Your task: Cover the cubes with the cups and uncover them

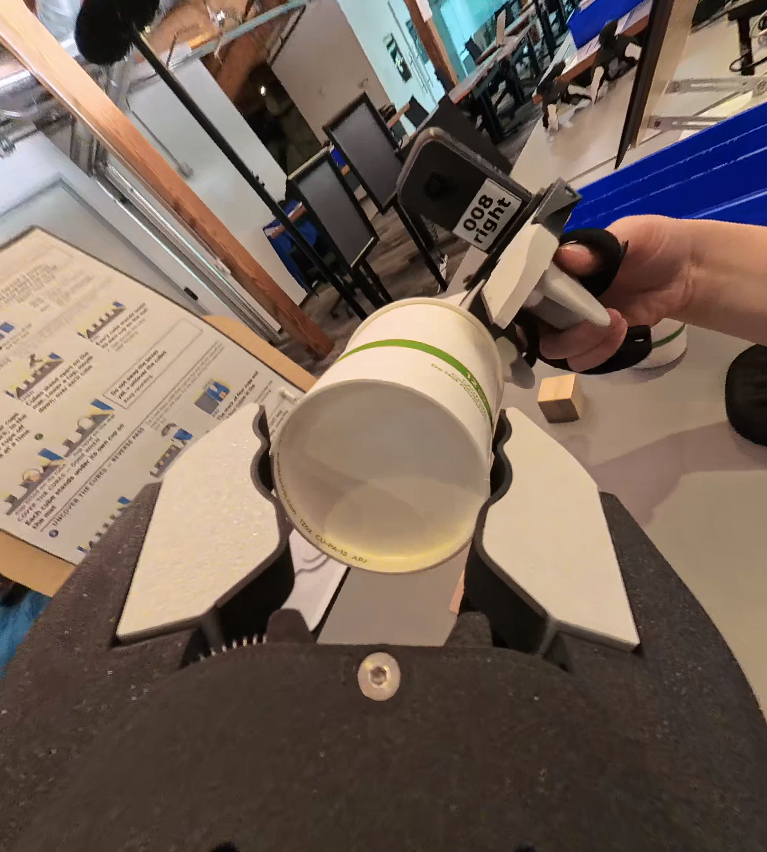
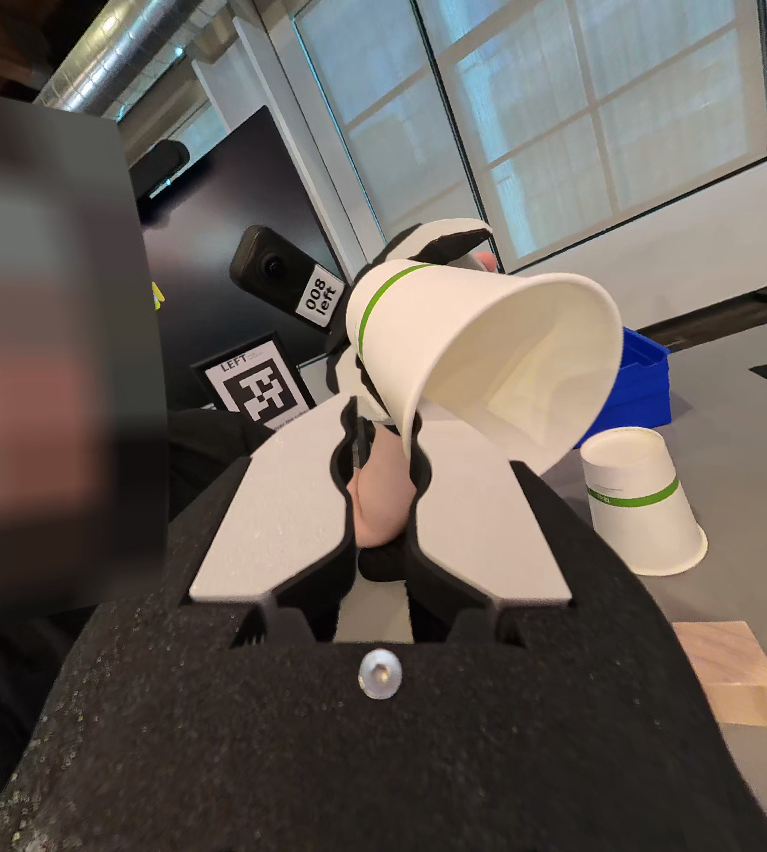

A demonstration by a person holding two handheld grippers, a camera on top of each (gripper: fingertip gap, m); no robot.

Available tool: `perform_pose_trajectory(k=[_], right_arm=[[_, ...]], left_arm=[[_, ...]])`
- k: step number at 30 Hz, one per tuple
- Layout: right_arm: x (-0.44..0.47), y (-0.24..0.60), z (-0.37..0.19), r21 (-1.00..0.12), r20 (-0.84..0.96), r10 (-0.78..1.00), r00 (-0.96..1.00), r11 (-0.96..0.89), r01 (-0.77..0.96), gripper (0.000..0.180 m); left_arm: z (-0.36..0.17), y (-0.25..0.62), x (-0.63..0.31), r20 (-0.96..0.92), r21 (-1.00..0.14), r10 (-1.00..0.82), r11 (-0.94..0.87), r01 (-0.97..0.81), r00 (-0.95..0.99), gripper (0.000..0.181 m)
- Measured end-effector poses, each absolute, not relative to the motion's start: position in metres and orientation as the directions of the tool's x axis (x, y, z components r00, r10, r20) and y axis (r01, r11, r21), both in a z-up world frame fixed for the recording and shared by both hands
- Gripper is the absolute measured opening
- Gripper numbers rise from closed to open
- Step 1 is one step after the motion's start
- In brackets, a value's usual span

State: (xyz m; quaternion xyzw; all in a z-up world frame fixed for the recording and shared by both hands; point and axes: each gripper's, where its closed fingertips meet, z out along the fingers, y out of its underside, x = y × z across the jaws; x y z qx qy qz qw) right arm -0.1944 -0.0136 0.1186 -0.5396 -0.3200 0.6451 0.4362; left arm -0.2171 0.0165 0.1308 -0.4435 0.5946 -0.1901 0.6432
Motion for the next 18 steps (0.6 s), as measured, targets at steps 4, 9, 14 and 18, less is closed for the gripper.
perform_pose_trajectory(k=[4, 9, 14, 18], right_arm=[[-0.196, -0.029, 0.129, -0.916, -0.343, 0.938, -0.050, -0.346, -0.204, 0.020], [-0.198, -0.034, 0.127, -0.941, -0.306, 0.952, -0.006, -0.303, -0.149, 0.021], [-0.198, -0.034, 0.125, -0.946, -0.297, 0.955, -0.003, -0.294, -0.139, 0.004], [-0.197, -0.036, 0.129, -0.932, -0.330, 0.943, -0.037, -0.331, -0.147, 0.001]], left_arm=[[0.137, 0.003, -0.217, -0.639, -0.767, -0.744, 0.598, -0.232, 0.196, 0.092], [0.137, -0.003, -0.216, -0.648, -0.760, -0.740, 0.613, -0.218, 0.180, 0.092], [0.135, -0.004, -0.215, -0.627, -0.777, -0.761, 0.594, -0.209, 0.166, 0.092], [0.130, 0.000, -0.212, -0.563, -0.821, -0.809, 0.526, -0.219, 0.167, 0.092]])
